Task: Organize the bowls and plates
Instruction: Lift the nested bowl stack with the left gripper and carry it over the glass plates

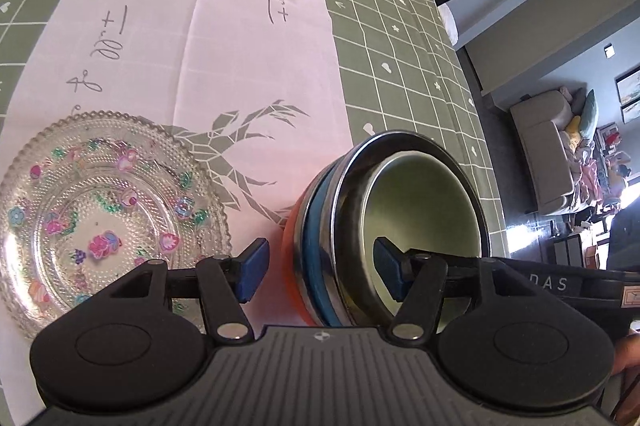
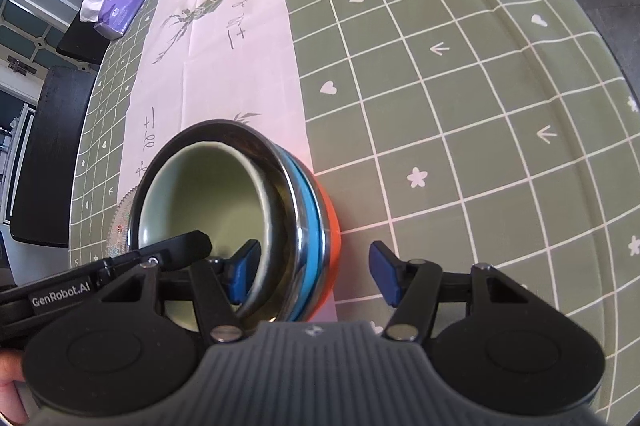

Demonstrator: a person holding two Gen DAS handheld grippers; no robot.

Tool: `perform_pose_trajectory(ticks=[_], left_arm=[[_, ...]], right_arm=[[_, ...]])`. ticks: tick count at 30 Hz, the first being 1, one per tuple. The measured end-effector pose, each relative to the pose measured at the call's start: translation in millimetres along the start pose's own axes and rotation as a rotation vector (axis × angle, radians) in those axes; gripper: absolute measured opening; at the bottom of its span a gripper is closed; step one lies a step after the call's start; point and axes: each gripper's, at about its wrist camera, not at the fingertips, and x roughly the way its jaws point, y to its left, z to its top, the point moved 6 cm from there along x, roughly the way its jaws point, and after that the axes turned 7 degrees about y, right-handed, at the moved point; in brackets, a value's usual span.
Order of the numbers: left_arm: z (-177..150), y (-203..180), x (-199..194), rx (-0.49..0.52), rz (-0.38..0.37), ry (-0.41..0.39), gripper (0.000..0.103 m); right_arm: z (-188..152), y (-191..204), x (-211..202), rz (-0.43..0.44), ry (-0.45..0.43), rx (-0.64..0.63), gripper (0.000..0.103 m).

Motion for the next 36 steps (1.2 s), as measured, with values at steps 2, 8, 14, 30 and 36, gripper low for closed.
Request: perform_pose_trajectory(ticks=[2, 8, 14, 30, 36], left_arm=[[-0.9, 0.2, 3.2, 0.000, 0.000, 0.013, 0.068], [-3.6, 2.2, 9.8, -0.019, -0.012, 0.042, 0.063], [-3.9, -0.9, 8.4, -0.025, 0.004, 0.050, 0.056], [-4.9, -8.1, 4.5, -0.044, 0.072, 0.039, 0.051], [-8.8, -9.0, -4.3, -0.040, 0.083, 0.017, 0.050]], right_arm=[[0.9, -1.5, 3.3, 0.014, 0.012, 0.010, 0.060], [0.6, -3.0, 6.8, 0.060, 0.033, 0.036, 0.053], [-1.1, 0.4, 5.3, 0.076, 0.041, 0.036, 0.046], [-4.4, -0.2, 3.1, 0.056, 0.026, 0.046, 0.041], [-9.8, 3.2, -0.3, 0.061, 0.011, 0.045, 0.040]])
